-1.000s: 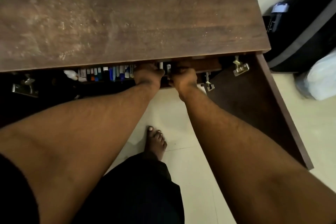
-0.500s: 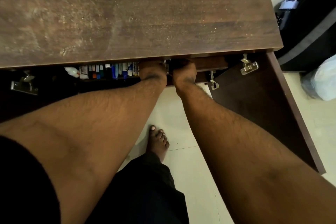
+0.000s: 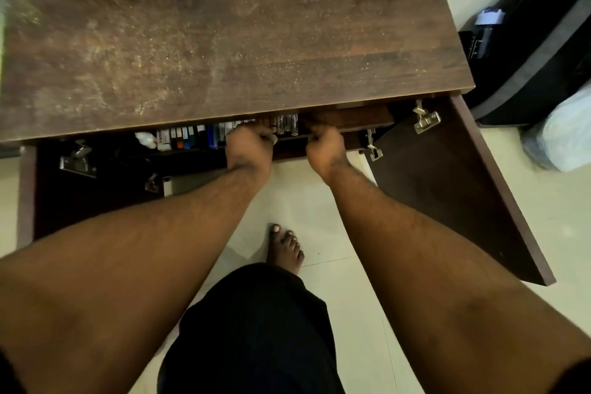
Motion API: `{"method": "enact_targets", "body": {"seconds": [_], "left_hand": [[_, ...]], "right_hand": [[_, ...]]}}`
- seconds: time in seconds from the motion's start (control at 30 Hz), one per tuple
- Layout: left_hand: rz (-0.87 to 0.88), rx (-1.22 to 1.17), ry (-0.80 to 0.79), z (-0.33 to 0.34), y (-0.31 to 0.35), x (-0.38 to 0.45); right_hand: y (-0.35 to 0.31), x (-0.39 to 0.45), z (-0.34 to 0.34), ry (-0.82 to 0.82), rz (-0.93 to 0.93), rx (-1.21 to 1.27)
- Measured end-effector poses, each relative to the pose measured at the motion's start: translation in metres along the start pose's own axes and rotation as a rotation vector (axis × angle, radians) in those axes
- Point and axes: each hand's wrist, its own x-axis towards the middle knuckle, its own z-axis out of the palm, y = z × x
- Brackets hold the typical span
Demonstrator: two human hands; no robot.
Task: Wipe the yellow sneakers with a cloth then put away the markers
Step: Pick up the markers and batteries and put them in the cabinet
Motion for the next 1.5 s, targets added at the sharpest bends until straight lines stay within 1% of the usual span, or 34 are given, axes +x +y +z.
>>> {"method": "enact_targets", "body": {"seconds": [0.03,0.13,0.17,0.2,0.27,0.33,0.4,0.47,0.57,0.6,0.7,0.77,0.87,0.93,1.0,1.1,1.23,1.3,1.37,1.43,1.5], "left_hand": [[0.009,0.023,-0.008,-0.003,-0.004,-0.014],[0.142,0.171,-0.068,-0.037,-0.014,-0.049],[0.157,0.197,-0.061,-0.052,-0.015,-0.057],[0.174,0.23,-0.054,-0.064,-0.02,-0.062],[0.21,0.312,0.004,-0.091,-0.03,-0.084],[0.191,0.403,0.06,-0.111,-0.043,-0.106],[0.22,0.565,0.126,-0.127,-0.055,-0.119],[0.212,0.72,0.154,-0.139,-0.069,-0.129],[0.114,0.749,0.154,-0.162,-0.094,-0.144],[0.105,0.765,0.131,-0.169,-0.106,-0.148],[0.168,0.846,0.037,-0.183,-0.135,-0.154],[0.217,0.855,0.025,-0.188,-0.148,-0.156],[0.277,0.793,0.056,-0.197,-0.158,-0.158],[0.286,0.731,0.114,-0.201,-0.156,-0.155],[0.246,0.727,0.147,-0.202,-0.151,-0.152],[0.182,0.745,0.1,-0.201,-0.147,-0.148],[0.221,0.594,0.102,-0.205,-0.139,-0.14],[0.284,0.579,0.053,-0.199,-0.141,-0.141],[0.318,0.5,0.033,-0.188,-0.144,-0.146],[0.312,0.376,0.072,-0.175,-0.139,-0.145],[0.305,0.331,0.118,-0.161,-0.129,-0.136]], "right_hand": [[0.004,-0.008,-0.006,-0.004,-0.032,-0.036],[0.013,-0.049,-0.039,0.02,-0.139,-0.14],[0.014,-0.063,-0.054,0.043,-0.189,-0.214],[0.016,-0.075,-0.069,0.073,-0.24,-0.332],[0.019,-0.102,-0.104,0.157,-0.317,-0.644],[0.025,-0.128,-0.136,0.232,-0.267,-0.891],[0.032,-0.146,-0.158,0.255,-0.122,-0.997],[0.04,-0.159,-0.171,0.218,0.015,-0.995],[0.056,-0.162,-0.177,0.083,0.093,-0.923],[0.06,-0.163,-0.178,0.071,0.09,-0.916],[0.063,-0.166,-0.186,0.131,0.02,-0.885],[0.061,-0.169,-0.189,0.142,-0.047,-0.888],[0.056,-0.174,-0.18,0.181,-0.131,-0.782],[0.057,-0.177,-0.167,0.203,-0.188,-0.682],[0.058,-0.181,-0.153,0.2,-0.228,-0.644],[0.053,-0.185,-0.127,0.167,-0.274,-0.602],[0.041,-0.184,-0.087,0.106,-0.316,-0.578],[0.031,-0.178,-0.072,0.097,-0.323,-0.588],[0.021,-0.169,-0.06,0.063,-0.33,-0.63],[0.011,-0.157,-0.051,0.02,-0.346,-0.665],[0.002,-0.144,-0.046,-0.01,-0.369,-0.692]]}}
